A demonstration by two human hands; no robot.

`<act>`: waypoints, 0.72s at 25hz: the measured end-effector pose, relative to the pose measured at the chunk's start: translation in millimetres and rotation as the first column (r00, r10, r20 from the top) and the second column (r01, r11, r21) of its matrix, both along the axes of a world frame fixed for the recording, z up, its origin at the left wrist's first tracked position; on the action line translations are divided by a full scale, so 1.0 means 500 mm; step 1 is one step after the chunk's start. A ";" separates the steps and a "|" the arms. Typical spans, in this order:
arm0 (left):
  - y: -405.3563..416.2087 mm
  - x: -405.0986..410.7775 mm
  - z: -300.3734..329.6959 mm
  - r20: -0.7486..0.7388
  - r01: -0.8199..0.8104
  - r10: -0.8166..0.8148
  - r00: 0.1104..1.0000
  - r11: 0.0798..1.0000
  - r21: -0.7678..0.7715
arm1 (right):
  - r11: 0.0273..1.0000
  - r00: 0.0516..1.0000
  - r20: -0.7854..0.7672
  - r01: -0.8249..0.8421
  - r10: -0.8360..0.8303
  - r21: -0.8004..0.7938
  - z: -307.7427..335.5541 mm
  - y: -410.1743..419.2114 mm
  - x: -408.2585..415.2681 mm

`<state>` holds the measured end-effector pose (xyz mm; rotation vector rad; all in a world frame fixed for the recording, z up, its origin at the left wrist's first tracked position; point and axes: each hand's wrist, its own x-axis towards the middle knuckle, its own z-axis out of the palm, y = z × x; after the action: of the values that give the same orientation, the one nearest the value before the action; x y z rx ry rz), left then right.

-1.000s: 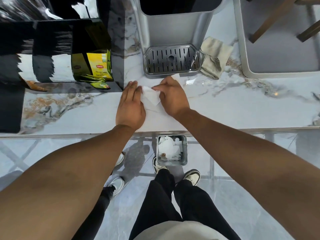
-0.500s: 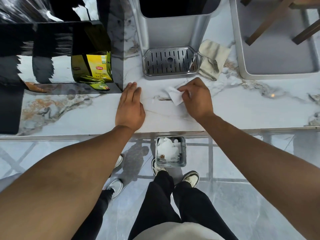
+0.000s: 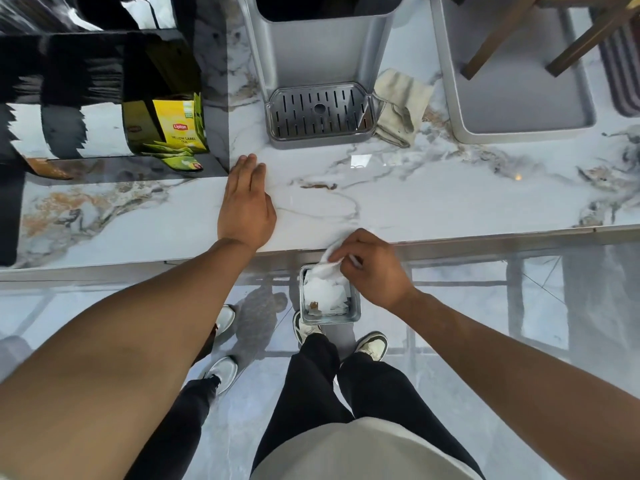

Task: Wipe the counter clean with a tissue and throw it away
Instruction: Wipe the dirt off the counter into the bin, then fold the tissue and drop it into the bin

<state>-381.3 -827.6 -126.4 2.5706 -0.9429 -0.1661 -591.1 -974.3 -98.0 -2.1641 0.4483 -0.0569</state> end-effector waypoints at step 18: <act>0.004 -0.215 0.100 -0.746 -0.343 -0.027 0.665 0.877 -0.337 | 0.930 0.934 0.054 0.344 -0.353 0.130 0.052 0.031 0.017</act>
<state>-488.8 -825.6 -76.6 1.8439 -0.3579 -0.7725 -582.6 -958.8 -72.0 -1.9362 0.7687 -0.3023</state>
